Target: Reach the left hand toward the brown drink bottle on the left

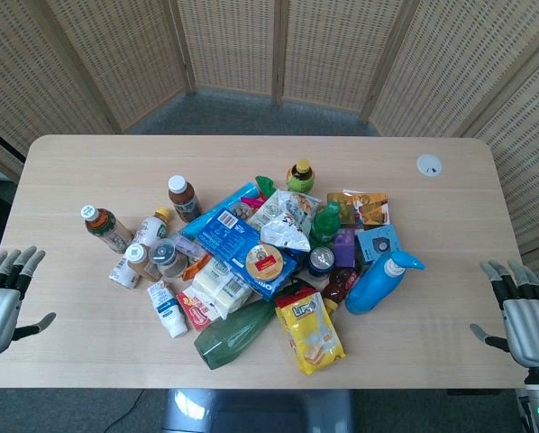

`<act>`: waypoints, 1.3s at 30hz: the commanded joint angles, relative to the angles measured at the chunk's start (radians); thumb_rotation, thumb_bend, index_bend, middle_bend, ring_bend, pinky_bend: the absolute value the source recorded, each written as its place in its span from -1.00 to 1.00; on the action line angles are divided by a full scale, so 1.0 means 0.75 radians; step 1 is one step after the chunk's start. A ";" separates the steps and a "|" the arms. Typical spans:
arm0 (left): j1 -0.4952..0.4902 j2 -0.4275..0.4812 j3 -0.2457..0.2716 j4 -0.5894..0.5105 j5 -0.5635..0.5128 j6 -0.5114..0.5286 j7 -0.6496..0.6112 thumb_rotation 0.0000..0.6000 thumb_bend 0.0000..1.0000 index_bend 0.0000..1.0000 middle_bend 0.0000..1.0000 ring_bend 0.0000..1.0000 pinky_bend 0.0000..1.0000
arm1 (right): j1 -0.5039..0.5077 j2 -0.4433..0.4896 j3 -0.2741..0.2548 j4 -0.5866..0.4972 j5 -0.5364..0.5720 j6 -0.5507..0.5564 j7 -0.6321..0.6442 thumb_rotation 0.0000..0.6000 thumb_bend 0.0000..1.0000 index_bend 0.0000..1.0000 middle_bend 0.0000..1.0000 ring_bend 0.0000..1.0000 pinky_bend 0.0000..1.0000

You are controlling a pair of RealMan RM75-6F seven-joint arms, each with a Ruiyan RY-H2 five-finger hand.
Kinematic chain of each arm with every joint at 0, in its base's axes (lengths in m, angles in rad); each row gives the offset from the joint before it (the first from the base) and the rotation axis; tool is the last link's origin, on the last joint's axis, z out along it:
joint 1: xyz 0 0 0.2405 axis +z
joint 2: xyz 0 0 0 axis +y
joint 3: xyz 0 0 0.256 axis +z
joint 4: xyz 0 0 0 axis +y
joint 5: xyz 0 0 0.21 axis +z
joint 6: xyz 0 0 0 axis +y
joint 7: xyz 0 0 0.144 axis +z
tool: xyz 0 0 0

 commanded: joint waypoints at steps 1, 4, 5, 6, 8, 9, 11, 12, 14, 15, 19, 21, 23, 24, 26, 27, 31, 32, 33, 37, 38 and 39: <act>0.000 0.000 -0.001 0.000 -0.003 0.000 0.000 1.00 -1.00 -1.00 -1.00 -1.00 -1.00 | 0.001 0.000 0.000 0.002 -0.001 -0.002 0.005 1.00 -1.00 -1.00 -1.00 -1.00 -1.00; -0.001 -0.001 -0.004 0.005 -0.012 -0.007 -0.001 1.00 -1.00 -1.00 -1.00 -1.00 -1.00 | 0.002 0.000 -0.002 0.004 -0.003 -0.005 0.011 1.00 -1.00 -1.00 -1.00 -1.00 -1.00; -0.002 -0.002 -0.005 0.009 -0.015 -0.010 -0.007 1.00 -1.00 -1.00 -1.00 -1.00 -1.00 | 0.002 0.001 -0.004 0.004 -0.005 -0.007 0.015 1.00 -1.00 -1.00 -1.00 -1.00 -1.00; -0.004 -0.003 -0.006 0.014 -0.014 -0.012 -0.015 1.00 -1.00 -1.00 -1.00 -1.00 -1.00 | 0.002 0.002 -0.005 0.003 -0.007 -0.007 0.018 1.00 -1.00 -1.00 -1.00 -1.00 -1.00; -0.015 -0.011 -0.013 0.036 -0.004 -0.017 -0.064 1.00 -1.00 -1.00 -1.00 -1.00 -1.00 | 0.002 0.004 -0.006 0.001 -0.009 -0.007 0.022 1.00 -1.00 -1.00 -1.00 -1.00 -1.00; -0.021 -0.017 -0.018 0.053 -0.002 -0.020 -0.101 1.00 -1.00 -1.00 -1.00 -1.00 -1.00 | 0.002 0.004 -0.006 0.001 -0.009 -0.007 0.025 1.00 -1.00 -1.00 -1.00 -1.00 -1.00; -0.038 -0.037 -0.034 0.109 0.001 -0.029 -0.205 1.00 -1.00 -1.00 -1.00 -1.00 -1.00 | 0.003 0.005 -0.005 0.001 -0.003 -0.011 0.029 1.00 -1.00 -1.00 -1.00 -1.00 -1.00; -0.047 -0.050 -0.043 0.142 0.003 -0.032 -0.256 1.00 -1.00 -1.00 -1.00 -1.00 -1.00 | 0.003 0.005 -0.003 0.002 0.001 -0.012 0.030 1.00 -1.00 -1.00 -1.00 -1.00 -1.00; -0.065 -0.086 -0.065 0.218 0.008 -0.027 -0.372 1.00 -1.00 -1.00 -1.00 -1.00 -1.00 | 0.004 0.005 -0.001 0.003 0.009 -0.016 0.034 1.00 -1.00 -1.00 -1.00 -1.00 -1.00; -0.075 -0.118 -0.083 0.273 0.008 -0.018 -0.461 1.00 -1.00 -1.00 -1.00 -1.00 -1.00 | 0.004 0.006 0.000 0.003 0.012 -0.018 0.038 1.00 -1.00 -1.00 -1.00 -1.00 -1.00; -0.103 -0.255 -0.150 0.452 -0.025 0.010 -0.811 1.00 -1.00 -1.00 -1.00 -1.00 -1.00 | 0.003 0.011 -0.001 0.000 0.009 -0.016 0.051 1.00 -1.00 -1.00 -1.00 -1.00 -1.00; -0.113 -0.325 -0.185 0.557 -0.055 0.024 -0.910 1.00 -1.00 -1.00 -1.00 -1.00 -1.00 | 0.000 0.014 -0.002 0.000 0.007 -0.012 0.060 1.00 -1.00 -1.00 -1.00 -1.00 -1.00; -0.122 -0.382 -0.210 0.655 -0.073 0.044 -0.952 1.00 -1.00 -1.00 -1.00 -1.00 -1.00 | -0.001 0.015 -0.002 0.001 0.011 -0.014 0.065 1.00 -1.00 -1.00 -1.00 -1.00 -1.00; -0.125 -0.401 -0.219 0.693 -0.079 0.050 -0.966 1.00 -1.00 -1.00 -1.00 -1.00 -1.00 | 0.000 0.016 -0.002 0.002 0.013 -0.016 0.067 1.00 -1.00 -1.00 -1.00 -1.00 -1.00; -0.132 -0.434 -0.238 0.757 -0.097 0.053 -0.998 1.00 -1.00 -1.00 -1.00 -1.00 -1.00 | 0.001 0.015 -0.001 0.003 0.017 -0.021 0.072 1.00 -1.00 -1.00 -1.00 -1.00 -1.00; -0.138 -0.451 -0.250 0.794 -0.112 0.047 -1.018 1.00 -1.00 -1.00 -1.00 -1.00 -1.00 | 0.003 0.015 -0.002 0.003 0.017 -0.025 0.074 1.00 -1.00 -1.00 -1.00 -1.00 -1.00; -0.164 -0.508 -0.278 0.903 -0.172 -0.025 -1.072 1.00 -1.00 -1.00 -1.00 -1.00 -1.00 | 0.009 0.015 -0.004 0.000 0.014 -0.037 0.081 1.00 -1.00 -1.00 -1.00 -1.00 -1.00; -0.171 -0.520 -0.280 0.920 -0.183 -0.049 -1.086 1.00 -1.00 -1.00 -1.00 -1.00 -1.00 | 0.010 0.014 -0.005 0.000 0.014 -0.040 0.081 1.00 -1.00 -1.00 -1.00 -1.00 -1.00; -0.180 -0.534 -0.283 0.939 -0.195 -0.077 -1.099 1.00 -1.00 -1.00 -1.00 -1.00 -1.00 | 0.012 0.013 -0.005 0.000 0.015 -0.043 0.078 1.00 -1.00 -1.00 -1.00 -1.00 -1.00; -0.218 -0.583 -0.297 0.978 -0.231 -0.159 -1.096 1.00 -1.00 -1.00 -1.00 -1.00 -1.00 | 0.015 0.013 -0.009 -0.004 0.014 -0.051 0.076 1.00 -1.00 -1.00 -1.00 -1.00 -1.00; -0.228 -0.592 -0.303 0.977 -0.240 -0.176 -1.094 1.00 -1.00 -1.00 -1.00 -1.00 -1.00 | 0.015 0.013 -0.009 -0.004 0.014 -0.051 0.077 1.00 -1.00 -1.00 -1.00 -1.00 -1.00; -0.241 -0.602 -0.312 0.973 -0.253 -0.196 -1.087 1.00 -1.00 -1.00 -1.00 -1.00 -1.00 | 0.014 0.014 -0.008 -0.004 0.014 -0.050 0.078 1.00 -1.00 -1.00 -1.00 -1.00 -1.00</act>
